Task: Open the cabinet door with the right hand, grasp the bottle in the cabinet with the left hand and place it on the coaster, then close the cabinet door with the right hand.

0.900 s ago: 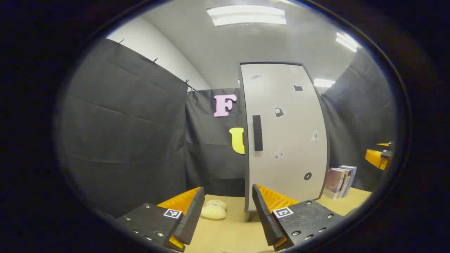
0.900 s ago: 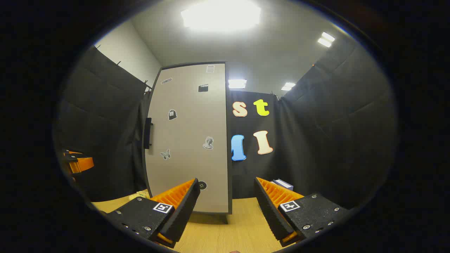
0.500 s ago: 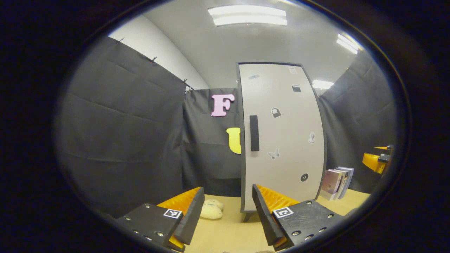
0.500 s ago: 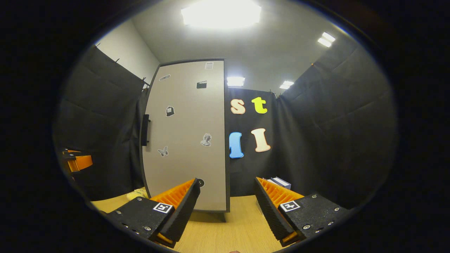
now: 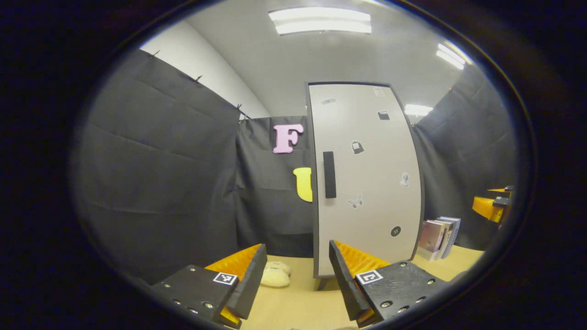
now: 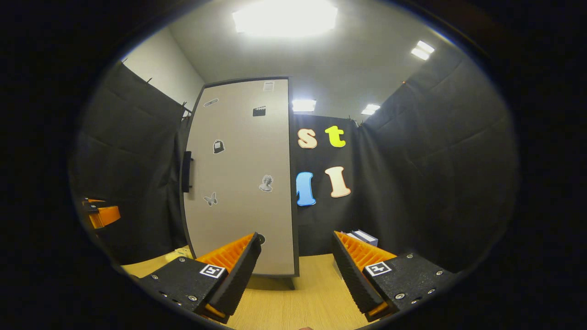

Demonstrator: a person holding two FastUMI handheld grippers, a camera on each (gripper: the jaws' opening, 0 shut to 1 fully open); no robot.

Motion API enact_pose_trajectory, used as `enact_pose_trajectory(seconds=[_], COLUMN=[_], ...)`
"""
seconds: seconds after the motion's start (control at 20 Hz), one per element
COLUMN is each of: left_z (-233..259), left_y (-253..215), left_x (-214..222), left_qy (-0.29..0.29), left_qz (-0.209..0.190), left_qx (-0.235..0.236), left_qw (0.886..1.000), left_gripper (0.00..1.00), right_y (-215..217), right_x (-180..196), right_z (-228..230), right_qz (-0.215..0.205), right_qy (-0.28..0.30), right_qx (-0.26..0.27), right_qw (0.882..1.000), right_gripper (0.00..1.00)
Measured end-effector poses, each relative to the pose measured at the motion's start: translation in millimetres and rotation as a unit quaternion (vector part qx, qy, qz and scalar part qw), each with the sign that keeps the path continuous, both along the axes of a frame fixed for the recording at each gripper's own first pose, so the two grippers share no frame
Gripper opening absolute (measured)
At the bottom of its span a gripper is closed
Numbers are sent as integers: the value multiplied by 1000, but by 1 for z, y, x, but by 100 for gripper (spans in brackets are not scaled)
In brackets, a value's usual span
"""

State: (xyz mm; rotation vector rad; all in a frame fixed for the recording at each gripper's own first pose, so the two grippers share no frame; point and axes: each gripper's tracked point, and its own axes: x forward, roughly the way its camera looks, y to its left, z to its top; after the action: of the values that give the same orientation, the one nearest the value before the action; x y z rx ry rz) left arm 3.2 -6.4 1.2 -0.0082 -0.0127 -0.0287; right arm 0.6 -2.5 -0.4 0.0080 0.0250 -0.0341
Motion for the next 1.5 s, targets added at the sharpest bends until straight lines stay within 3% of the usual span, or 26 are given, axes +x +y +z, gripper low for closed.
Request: enact_pose_trajectory(seconds=[0.35,0.4,0.5,0.55,0.65,0.7,0.75,0.8,0.9,0.95,1.0,1.25,1.3,1.35,1.5], left_z=[-1,-1,-2,-1,-2,-3,-5,-6,-9,-11,-11,-17,-18,-19,-23], left_y=[14,19,31,39,56,66,74,84,104,113,123,157,165,171,199], left_x=[-3,-3,-4,-8,-13,-15,-19,-21,-27,-29,-33,-38,-41,-43,-50], left_qy=[-2,-2,-3,-4,-5,-4,-3,-2,0,0,0,5,6,7,10], left_qz=[9,12,19,24,35,43,50,58,71,78,84,98,102,105,118], left_qx=[-1,-3,2,6,8,8,8,8,13,19,25,33,32,31,34], left_qw=[1000,1000,1000,1000,999,999,999,998,997,997,996,995,994,994,992], left_gripper=[83,78,83,78,78,83,78,83,78,83,78,78,83,78,78], right_y=[19,23,34,41,57,66,74,83,101,110,119,163,172,181,206], right_x=[10,12,19,24,34,40,46,52,65,71,78,106,112,117,132], right_z=[-1,0,4,5,10,15,19,24,36,42,48,67,70,73,75], right_qz=[17,19,27,32,46,52,57,64,76,82,86,108,110,112,115], right_qy=[13,14,15,16,17,15,11,7,-2,-7,-13,-31,-36,-39,-32], right_qx=[2,4,9,10,12,15,19,22,28,30,31,16,16,18,28], right_qw=[1000,1000,999,999,999,998,998,998,997,996,996,993,993,993,992], right_gripper=[95,95,95,95,95,95,95,95,95,95,95,95,95,95,95])
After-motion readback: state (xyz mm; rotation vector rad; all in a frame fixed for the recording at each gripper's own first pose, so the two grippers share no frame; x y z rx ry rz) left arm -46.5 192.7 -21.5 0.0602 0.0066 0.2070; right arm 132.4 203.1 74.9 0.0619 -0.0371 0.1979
